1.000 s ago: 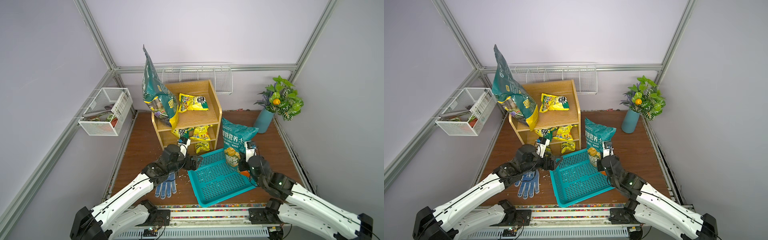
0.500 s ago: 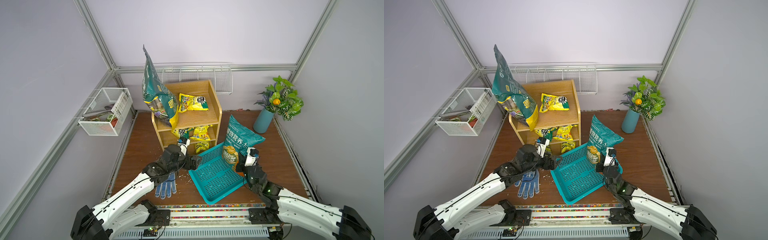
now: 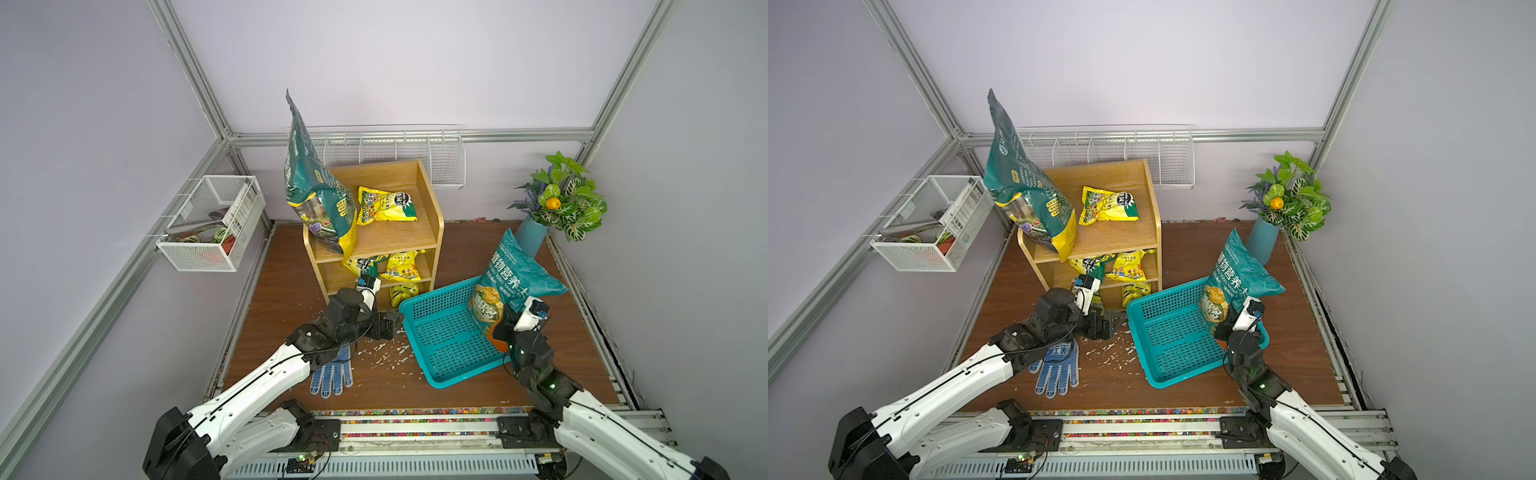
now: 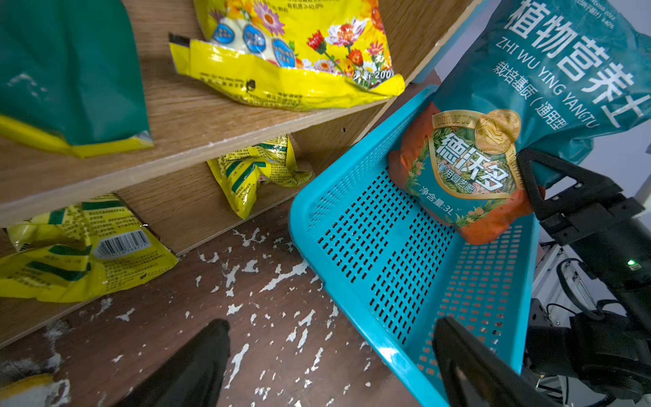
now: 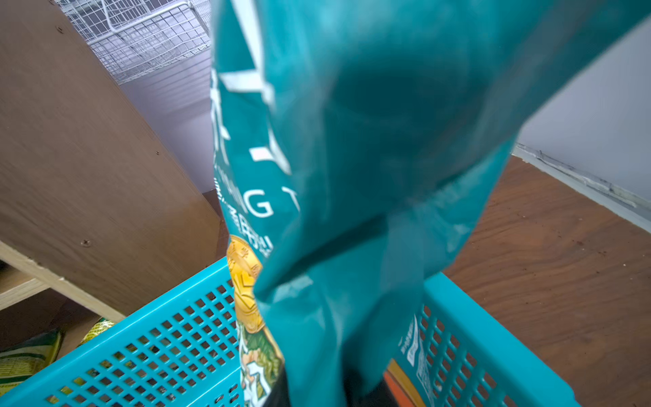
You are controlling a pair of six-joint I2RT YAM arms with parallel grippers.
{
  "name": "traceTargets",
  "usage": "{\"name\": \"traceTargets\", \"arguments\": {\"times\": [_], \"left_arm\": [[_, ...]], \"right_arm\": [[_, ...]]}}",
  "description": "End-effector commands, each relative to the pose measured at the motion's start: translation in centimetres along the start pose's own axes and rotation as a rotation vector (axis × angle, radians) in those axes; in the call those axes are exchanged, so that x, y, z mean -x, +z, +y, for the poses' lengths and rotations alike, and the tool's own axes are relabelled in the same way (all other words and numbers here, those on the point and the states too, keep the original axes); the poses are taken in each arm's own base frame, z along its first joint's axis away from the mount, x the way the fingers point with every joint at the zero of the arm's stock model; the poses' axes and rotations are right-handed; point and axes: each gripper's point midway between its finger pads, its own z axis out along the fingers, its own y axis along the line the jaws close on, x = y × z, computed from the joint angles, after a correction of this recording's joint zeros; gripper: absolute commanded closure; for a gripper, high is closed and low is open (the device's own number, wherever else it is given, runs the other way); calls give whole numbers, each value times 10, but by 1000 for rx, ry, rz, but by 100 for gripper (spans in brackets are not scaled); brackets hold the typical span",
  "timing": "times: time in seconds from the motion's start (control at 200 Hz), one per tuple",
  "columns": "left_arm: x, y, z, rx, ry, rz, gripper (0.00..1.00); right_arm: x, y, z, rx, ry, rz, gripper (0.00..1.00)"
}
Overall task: Take down the fertilizer bag from the shelf
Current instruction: Place the fertilizer bag in the storage box.
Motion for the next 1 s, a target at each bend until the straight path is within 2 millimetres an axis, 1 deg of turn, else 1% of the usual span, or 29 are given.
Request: {"name": "traceTargets", "arguments": {"times": [0.0,0.025,0.06,0.13,0.155,0.17,0.225,0.275,0.395,0.435,0.455,0.495,0.6,0.645,0.75,0.815,0.86,0.95,0.995], "left_arm": [[11,-4,-6,-9,0,-27,5],[11,-4,-6,-9,0,-27,5],[12,-5,-7,-11,0,-29,5],[12,-6,-7,-10,-2,-30,5],[12,-7,-7,-10,-2,-33,5],[11,-7,-6,-8,-3,-31,5],[12,-8,-6,-5,-4,-36,5],[11,-9,-4,0,-4,-39,5],[10,-11,-3,5,-4,-45,5],[9,-11,-2,6,-5,-44,5],[10,-11,-3,5,-4,-46,5],[9,-11,-3,5,-5,-44,5],[9,-11,-3,1,-5,-47,5],[9,-11,-3,0,-6,-47,5],[10,-11,-4,-4,-4,-49,5],[10,-11,-5,-8,-3,-48,5],[11,-10,-5,-10,-3,-50,5],[12,-11,-7,-15,-1,-50,5],[13,-12,-8,-18,-1,-50,5]], "right_arm": [[-4,0,-1,2,46,16,79],[-4,0,-2,-2,51,15,74],[-5,0,-3,-5,54,16,62],[-5,0,-3,-14,61,26,37],[-5,0,-3,-19,62,32,29],[-5,0,-3,-21,62,34,26],[-3,0,-2,-21,60,44,21],[0,-1,0,-18,60,48,18],[11,-5,0,-34,56,53,16],[16,-8,-5,-68,48,62,16],[20,-10,-10,-98,61,57,15],[23,-17,-22,-165,61,75,15],[42,-33,-39,-250,60,64,12],[53,-40,-45,-285,53,42,11],[80,-50,-49,-315,6,-4,11],[95,-53,-46,-324,-33,-14,10],[105,-53,-40,-312,-64,-14,11],[124,-45,-16,-252,-125,-3,11],[132,-39,0,-208,-148,15,11]]}}
